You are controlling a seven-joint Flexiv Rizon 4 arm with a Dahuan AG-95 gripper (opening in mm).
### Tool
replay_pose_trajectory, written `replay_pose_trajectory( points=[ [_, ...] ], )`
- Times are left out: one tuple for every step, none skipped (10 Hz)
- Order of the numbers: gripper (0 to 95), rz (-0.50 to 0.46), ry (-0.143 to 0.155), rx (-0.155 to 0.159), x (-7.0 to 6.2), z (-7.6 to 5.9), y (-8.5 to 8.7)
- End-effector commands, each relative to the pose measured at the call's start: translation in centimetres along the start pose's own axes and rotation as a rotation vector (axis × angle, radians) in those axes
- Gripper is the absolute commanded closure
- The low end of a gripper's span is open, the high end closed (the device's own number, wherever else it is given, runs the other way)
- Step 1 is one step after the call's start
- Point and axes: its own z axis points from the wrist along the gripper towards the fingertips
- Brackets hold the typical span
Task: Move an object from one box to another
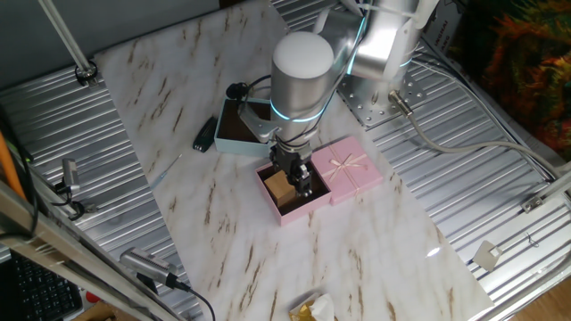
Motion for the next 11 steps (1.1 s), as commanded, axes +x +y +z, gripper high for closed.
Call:
replay_pose_trajectory(
  points=[
    [19.0,0.001,-0.004,0.001,-0.1,0.4,-0.5],
    [19.0,0.004,-0.002,0.0,-0.1,0.4,-0.8],
    [19.0,0.004,-0.002,0.0,-0.1,0.4,-1.0],
    [19.0,0.008,-0.003,-0.003,-0.1,0.5,-1.1],
    [19.0,0.009,-0.002,-0.002,-0.1,0.7,-1.1],
    [19.0,0.011,-0.003,-0.002,-0.1,0.9,-1.2],
    [19.0,0.014,-0.003,-0.003,-0.1,1.1,-1.2],
    [19.0,0.016,-0.003,-0.004,-0.1,1.1,-1.2],
    [19.0,0.018,-0.003,-0.005,-0.1,1.1,-1.2],
    [19.0,0.017,-0.003,-0.004,-0.1,1.3,-1.2],
    [19.0,0.017,-0.003,-0.003,-0.1,1.4,-1.2]
  ],
)
